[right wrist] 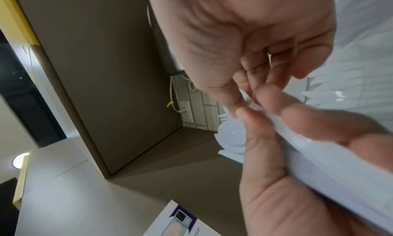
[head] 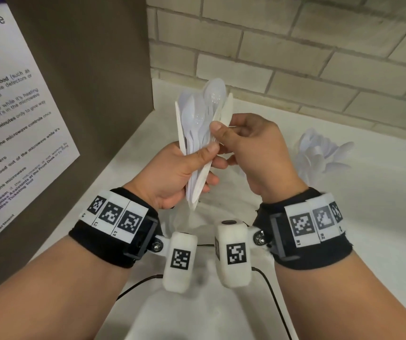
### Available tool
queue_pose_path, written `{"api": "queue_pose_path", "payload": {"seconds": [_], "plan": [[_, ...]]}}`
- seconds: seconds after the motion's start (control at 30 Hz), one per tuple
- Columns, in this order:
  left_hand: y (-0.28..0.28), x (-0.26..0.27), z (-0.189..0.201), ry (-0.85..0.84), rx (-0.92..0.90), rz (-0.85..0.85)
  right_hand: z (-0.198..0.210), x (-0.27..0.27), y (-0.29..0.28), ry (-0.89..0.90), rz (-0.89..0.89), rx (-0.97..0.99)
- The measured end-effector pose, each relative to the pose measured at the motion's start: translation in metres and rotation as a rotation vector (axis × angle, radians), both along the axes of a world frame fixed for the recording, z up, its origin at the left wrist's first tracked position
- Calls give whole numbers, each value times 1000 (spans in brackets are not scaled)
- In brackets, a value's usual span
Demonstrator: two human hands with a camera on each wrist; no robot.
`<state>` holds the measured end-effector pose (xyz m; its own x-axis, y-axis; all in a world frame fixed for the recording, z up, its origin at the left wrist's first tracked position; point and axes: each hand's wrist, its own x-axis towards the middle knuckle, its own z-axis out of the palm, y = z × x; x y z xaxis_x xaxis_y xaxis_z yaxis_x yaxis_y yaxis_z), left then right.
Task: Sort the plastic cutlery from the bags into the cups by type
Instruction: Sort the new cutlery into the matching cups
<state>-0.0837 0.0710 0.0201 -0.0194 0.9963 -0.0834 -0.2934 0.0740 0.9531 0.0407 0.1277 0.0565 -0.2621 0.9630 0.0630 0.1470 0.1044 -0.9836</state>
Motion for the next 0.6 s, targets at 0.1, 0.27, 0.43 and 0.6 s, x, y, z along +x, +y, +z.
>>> {"api": "queue_pose_path", "payload": {"seconds": [0.1, 0.27, 0.43, 0.6], "plan": [[1, 1, -2, -5, -19, 30, -3, 0, 1, 38, 22, -59], [1, -1, -4, -5, -72, 70, 6, 4, 6, 317, -122, -131], [5, 0, -5, 34, -61, 113, 4, 4, 5, 202, -67, -108], [5, 1, -5, 15, -45, 82, -5, -2, -1, 50, 31, -104]]}}
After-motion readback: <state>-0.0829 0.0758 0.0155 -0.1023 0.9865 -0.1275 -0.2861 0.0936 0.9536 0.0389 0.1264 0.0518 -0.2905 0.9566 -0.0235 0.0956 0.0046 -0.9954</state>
